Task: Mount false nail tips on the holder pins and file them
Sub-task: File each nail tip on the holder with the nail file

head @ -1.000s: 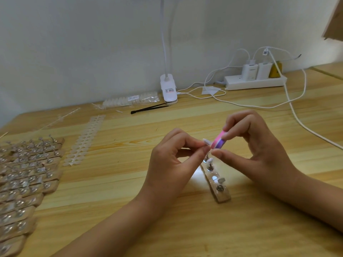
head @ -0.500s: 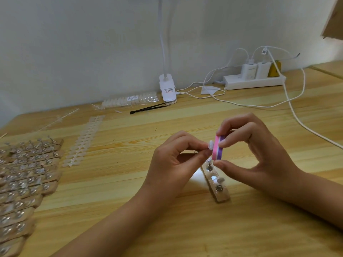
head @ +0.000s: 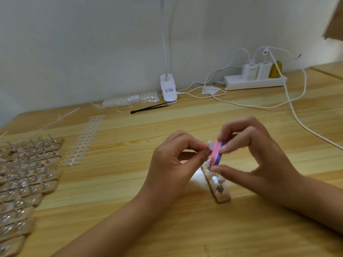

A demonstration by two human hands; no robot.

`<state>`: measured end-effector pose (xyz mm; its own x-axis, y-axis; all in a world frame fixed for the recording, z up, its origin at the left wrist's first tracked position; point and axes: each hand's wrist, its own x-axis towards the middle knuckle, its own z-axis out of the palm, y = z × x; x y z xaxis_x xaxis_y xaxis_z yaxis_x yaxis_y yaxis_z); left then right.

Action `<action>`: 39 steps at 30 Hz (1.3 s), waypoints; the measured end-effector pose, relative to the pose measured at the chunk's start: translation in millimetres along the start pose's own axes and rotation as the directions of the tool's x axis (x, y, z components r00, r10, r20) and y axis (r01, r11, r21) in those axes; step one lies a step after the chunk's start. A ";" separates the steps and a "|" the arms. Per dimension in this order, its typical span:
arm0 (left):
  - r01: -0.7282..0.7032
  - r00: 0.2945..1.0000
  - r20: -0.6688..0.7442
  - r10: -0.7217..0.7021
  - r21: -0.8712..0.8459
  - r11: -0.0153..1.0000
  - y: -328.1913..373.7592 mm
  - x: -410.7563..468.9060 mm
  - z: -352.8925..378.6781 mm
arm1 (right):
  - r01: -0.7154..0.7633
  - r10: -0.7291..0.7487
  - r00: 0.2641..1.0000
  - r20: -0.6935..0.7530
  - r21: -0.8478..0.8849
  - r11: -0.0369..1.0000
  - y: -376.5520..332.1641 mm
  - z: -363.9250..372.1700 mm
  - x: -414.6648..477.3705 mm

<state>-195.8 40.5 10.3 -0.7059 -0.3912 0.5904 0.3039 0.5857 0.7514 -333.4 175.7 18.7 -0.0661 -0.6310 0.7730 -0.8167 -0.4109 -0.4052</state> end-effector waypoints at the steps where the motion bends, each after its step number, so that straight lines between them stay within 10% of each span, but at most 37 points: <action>1: -0.017 1.000 -0.001 0.017 0.024 1.000 0.7 -0.2 -0.2 | 0.017 -0.017 1.000 0.013 -0.012 1.000 -0.3 1.2 -0.5; 39: -0.110 0.992 -0.040 0.118 0.175 0.978 4.8 -0.8 -0.2 | 0.000 0.000 1.000 0.008 0.037 0.999 -0.3 4.6 -1.7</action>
<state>-193.6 43.5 13.5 -0.6387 -0.3473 0.6866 0.2631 0.7400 0.6190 -330.4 173.9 15.3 -0.0609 -0.6363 0.7691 -0.7947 -0.4353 -0.4230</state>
